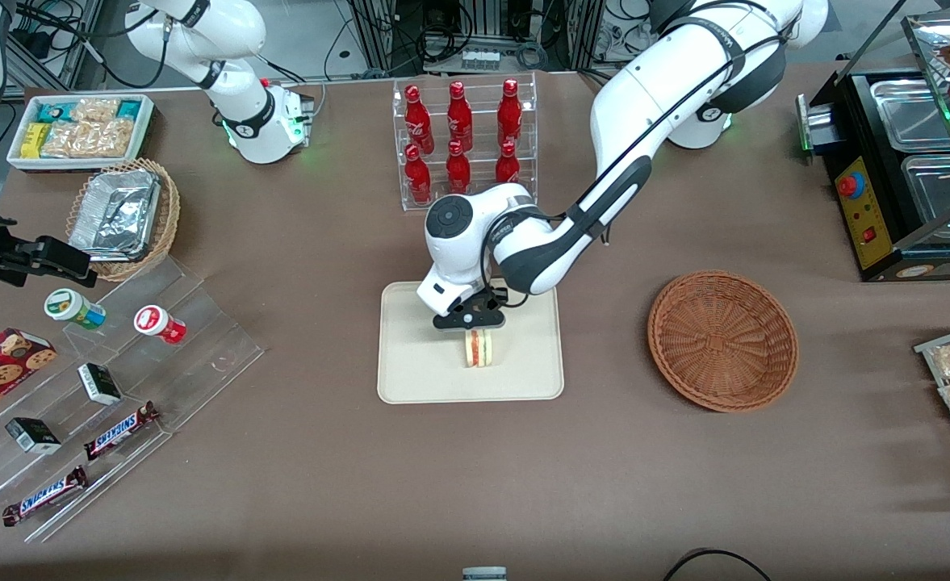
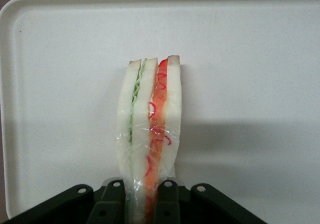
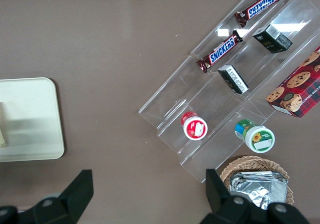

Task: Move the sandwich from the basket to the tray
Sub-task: 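Lower the sandwich onto the tray and open the left gripper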

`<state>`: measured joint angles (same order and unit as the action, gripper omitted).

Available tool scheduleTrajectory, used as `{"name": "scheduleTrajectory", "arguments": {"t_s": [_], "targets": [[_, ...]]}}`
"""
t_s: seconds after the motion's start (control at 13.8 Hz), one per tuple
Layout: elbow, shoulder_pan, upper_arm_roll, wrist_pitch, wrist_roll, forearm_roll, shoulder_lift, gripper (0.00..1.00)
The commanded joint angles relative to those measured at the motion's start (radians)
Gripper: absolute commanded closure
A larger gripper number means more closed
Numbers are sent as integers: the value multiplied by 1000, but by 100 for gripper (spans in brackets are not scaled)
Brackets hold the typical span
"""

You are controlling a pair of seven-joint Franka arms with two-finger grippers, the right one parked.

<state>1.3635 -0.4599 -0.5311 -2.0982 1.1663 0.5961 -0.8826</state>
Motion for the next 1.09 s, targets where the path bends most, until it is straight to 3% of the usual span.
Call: {"name": "scheduleTrajectory", "arguments": {"t_s": [0.0, 0.07, 0.22, 0.29, 0.73, 0.87, 1.02], "targets": [[-67, -32, 3, -5, 18, 30, -41, 92], [-81, -39, 3, -5, 23, 36, -53, 75], [-86, -40, 3, -3, 27, 63, -56, 10], [-84, -39, 3, -3, 27, 73, -55, 2], [-83, -26, -4, 108, 93, 51, 39, 1], [-80, -13, 0, 186, 92, -36, 121, 1], [-72, 65, -7, 271, 75, -119, 213, 1]]}}
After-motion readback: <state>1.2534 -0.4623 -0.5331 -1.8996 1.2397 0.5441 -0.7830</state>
